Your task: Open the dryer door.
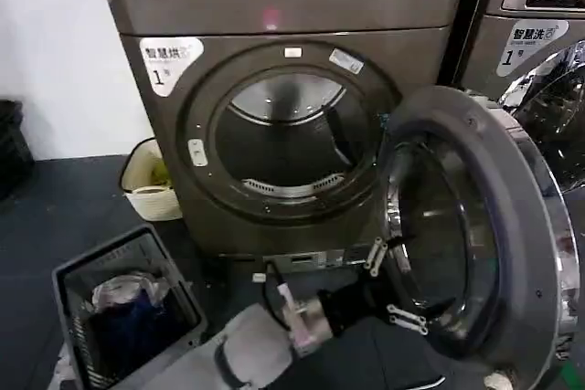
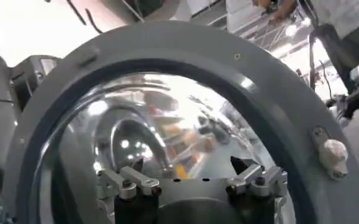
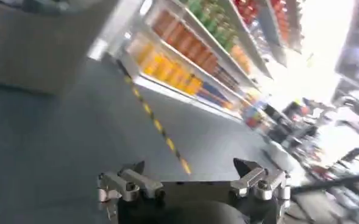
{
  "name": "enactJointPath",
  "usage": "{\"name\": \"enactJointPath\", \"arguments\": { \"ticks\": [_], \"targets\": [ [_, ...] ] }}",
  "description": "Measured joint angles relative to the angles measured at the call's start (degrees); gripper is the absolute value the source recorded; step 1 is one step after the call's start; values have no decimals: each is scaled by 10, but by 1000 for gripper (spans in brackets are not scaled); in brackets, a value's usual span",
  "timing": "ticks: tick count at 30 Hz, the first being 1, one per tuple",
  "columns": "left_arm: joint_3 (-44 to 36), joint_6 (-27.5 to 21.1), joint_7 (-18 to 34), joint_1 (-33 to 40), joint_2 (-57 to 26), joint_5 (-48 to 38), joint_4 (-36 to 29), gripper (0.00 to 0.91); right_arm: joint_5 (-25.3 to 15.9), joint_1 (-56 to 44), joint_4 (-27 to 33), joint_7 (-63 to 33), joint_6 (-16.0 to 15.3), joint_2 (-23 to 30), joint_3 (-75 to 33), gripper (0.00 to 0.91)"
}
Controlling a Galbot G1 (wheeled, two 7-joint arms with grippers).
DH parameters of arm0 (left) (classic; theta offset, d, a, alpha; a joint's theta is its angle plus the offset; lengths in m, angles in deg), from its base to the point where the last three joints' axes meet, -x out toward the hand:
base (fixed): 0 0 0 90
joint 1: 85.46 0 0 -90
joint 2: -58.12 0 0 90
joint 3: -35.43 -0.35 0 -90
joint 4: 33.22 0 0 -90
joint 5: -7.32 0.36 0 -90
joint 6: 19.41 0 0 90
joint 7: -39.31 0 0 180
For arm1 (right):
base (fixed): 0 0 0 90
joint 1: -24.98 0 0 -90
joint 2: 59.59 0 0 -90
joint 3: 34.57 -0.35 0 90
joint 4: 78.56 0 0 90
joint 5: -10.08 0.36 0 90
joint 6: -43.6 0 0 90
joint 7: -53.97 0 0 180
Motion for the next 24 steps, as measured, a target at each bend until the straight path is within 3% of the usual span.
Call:
{"name": "enactJointPath", "arguments": {
  "ticks": [10, 24],
  "targets": [
    [-16, 8, 14, 29, 63, 28, 70, 907, -6, -4, -21, 13, 0, 53, -15, 907],
    [-15, 31, 40, 58, 141, 59, 154, 907, -1, -1, -39, 18, -2, 71, -14, 907]
  ]
}}
